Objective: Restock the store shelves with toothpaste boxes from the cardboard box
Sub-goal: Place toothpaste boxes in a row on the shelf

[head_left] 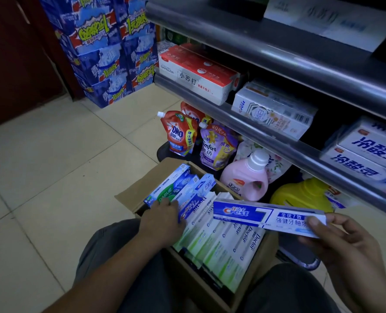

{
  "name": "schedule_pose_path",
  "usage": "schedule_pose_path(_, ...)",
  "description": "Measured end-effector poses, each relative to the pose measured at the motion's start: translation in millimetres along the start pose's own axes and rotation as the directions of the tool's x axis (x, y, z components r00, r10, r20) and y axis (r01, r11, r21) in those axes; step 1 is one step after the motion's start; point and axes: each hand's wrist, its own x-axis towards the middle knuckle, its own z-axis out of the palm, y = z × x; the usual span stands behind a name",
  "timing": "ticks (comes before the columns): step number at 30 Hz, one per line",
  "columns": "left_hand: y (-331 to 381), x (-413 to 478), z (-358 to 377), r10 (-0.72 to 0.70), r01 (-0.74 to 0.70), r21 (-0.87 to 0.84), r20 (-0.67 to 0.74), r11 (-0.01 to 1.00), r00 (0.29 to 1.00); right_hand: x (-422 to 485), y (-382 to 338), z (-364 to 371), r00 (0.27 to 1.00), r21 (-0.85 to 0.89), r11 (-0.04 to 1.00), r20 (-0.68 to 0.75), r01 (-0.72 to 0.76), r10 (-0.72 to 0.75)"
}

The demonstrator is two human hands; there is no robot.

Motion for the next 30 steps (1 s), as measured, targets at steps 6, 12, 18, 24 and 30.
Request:
schedule_pose_path(6,16.4,-5.5,31.1,-0.044,0.039,-0.051,-0.083,0.998,0.996,0.4,0.2,-6.6,1.0,0.041,0.999,-0.02,-0.013,0.013)
schedule_pose_path(12,10.4,-7.6,27.4,-0.089,0.032,-0.411,-0.121,0.911,0.989,1.4,7.6,-7.1,0.999,0.05,0.997,-0.017,-0.051,0.052)
schedule_pose_path(18,2.4,-6.9,-12.2,-0.213,-0.163,-0.752,-0.376,0.639,0.902,2.1,-4.1,-12.6,0.999,0.097,0.995,-0.054,-0.001,0.007)
schedule_pose_path(24,15.3,-13.6,-105.7,-0.121,-0.497,-0.798,-0.561,0.341,0.819,6.0,-44.4,-14.6,0.988,0.139,0.979,-0.066,0.151,-0.143)
schedule_pose_path(30,70.3,-18.5,-176.8,0.022,-0.649,-0.722,-0.664,0.24,0.747,6.3,-96.4,-19.3,0.923,0.177,0.908,-0.13,0.38,-0.361)
